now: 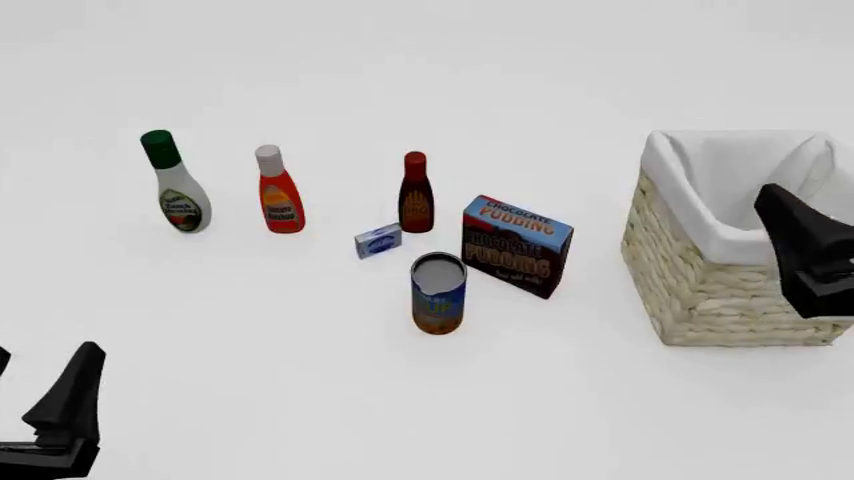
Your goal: Pick the bbq sauce and place it in the basket.
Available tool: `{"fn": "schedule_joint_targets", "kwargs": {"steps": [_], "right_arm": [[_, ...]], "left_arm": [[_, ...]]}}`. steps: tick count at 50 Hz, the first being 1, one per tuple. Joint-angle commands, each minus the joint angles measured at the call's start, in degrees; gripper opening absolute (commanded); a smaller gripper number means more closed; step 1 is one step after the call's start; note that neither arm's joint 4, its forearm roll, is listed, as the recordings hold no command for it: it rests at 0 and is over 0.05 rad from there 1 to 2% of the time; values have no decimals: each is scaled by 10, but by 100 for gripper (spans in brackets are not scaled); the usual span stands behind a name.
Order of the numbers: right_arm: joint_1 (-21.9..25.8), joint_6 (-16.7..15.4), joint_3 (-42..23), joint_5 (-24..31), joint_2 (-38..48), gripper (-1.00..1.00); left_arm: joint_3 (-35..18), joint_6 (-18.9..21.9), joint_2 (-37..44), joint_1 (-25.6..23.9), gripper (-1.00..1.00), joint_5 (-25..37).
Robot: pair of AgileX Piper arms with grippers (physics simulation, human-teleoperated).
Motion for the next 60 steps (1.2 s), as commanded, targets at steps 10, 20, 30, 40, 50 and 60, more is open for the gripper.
{"fn": "schedule_joint_targets", "kwargs": {"steps": [10,20,30,40,50,60], "right_arm": [[63,11,-239,-5,292,100],[98,24,-317,-18,407,100],[117,8,-351,-15,454,100],[143,-2,-392,-13,508,100],[166,5,-426,-9,552,100],[184,18,-464,-16,603,100]], "left_arm": [[0,0,0,0,100,0],[0,0,0,0,100,0],[0,0,0,0,100,0],[0,0,0,0,100,0],[0,0,0,0,100,0],[0,0,0,0,100,0]]}}
